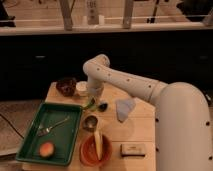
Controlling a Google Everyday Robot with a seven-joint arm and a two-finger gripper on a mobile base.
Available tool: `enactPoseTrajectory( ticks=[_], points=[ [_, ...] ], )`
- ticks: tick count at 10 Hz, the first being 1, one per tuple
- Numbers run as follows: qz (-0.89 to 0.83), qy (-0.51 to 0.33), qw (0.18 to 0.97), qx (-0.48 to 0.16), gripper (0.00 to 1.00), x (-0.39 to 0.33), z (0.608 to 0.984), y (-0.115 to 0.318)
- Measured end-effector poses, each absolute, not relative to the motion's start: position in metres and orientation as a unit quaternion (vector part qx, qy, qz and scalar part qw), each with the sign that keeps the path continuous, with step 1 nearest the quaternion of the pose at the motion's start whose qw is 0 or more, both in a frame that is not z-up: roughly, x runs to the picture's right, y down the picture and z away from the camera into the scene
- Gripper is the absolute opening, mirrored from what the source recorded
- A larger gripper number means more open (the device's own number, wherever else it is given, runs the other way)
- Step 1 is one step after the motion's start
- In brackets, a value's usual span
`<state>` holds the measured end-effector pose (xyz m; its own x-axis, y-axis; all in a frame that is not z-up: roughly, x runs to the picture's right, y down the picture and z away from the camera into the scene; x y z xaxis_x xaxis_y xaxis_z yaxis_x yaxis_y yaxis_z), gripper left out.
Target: Place pepper in plastic cup
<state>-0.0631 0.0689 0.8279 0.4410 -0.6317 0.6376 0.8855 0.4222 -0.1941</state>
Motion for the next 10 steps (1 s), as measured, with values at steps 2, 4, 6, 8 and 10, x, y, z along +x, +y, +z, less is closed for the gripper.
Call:
enactPoseTrajectory(
  ticks=[2,4,6,8,10],
  points=[
    [-0.477,-0.245,0.803,-0.262,0.0,-0.07,0.831,0.067],
    [-0.478,-0.247,0.8,-0.264,0.01,-0.072,0.834,0.065],
    [-0.479,-0.252,0.798,-0.267,0.18,-0.075,0.838,0.064],
    [-0.478,-0.26,0.795,-0.267,0.38,-0.079,0.841,0.064],
    [-0.475,-0.264,0.795,-0.269,0.58,-0.079,0.844,0.064]
  ],
)
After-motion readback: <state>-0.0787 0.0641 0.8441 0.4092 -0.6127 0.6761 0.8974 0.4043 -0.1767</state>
